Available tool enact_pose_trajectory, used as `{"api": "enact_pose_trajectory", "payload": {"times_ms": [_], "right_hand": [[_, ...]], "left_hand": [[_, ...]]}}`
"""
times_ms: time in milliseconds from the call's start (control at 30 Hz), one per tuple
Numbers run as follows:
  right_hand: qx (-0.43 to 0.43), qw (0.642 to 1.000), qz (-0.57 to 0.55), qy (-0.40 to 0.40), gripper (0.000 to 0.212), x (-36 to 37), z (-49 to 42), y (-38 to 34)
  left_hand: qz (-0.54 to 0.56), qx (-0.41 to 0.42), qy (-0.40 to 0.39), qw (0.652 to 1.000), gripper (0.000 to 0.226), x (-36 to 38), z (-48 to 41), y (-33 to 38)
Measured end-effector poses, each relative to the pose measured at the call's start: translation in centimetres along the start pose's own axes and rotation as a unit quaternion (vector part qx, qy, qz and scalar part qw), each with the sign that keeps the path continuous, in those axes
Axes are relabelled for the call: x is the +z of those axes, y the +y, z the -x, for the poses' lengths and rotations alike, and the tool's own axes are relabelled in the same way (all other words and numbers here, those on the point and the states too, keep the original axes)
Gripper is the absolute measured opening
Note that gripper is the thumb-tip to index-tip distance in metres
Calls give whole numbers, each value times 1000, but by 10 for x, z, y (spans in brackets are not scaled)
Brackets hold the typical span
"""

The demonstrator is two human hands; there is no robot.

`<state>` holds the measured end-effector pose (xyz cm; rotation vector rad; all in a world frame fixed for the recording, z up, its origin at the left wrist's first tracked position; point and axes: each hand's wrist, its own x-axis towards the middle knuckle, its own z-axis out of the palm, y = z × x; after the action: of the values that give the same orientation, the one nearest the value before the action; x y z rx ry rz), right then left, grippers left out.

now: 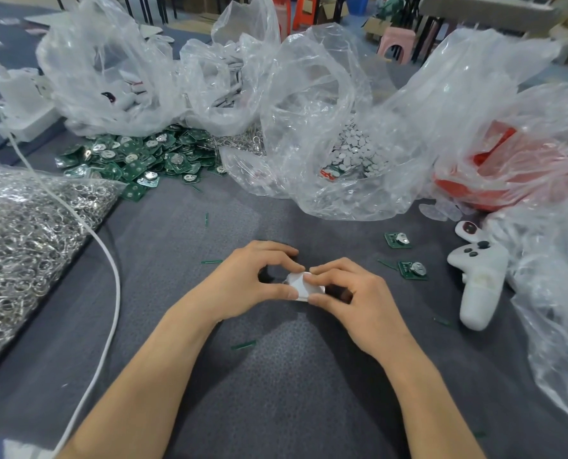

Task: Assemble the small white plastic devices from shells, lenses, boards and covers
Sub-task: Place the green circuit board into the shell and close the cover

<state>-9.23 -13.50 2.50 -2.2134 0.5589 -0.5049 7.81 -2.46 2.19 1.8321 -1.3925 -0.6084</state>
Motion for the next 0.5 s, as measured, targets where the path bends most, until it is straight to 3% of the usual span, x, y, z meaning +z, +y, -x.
{"api": "enact_pose_trajectory", "payload": {"times_ms": [367,500], "right_hand": [[23,995,-94,16,20,1,4,2],[56,984,-163,40,24,0,4,5]], "left_hand": [[-105,32,4,994,42,9,-1,4],[-75,50,47,995,36,16,1,9]]}}
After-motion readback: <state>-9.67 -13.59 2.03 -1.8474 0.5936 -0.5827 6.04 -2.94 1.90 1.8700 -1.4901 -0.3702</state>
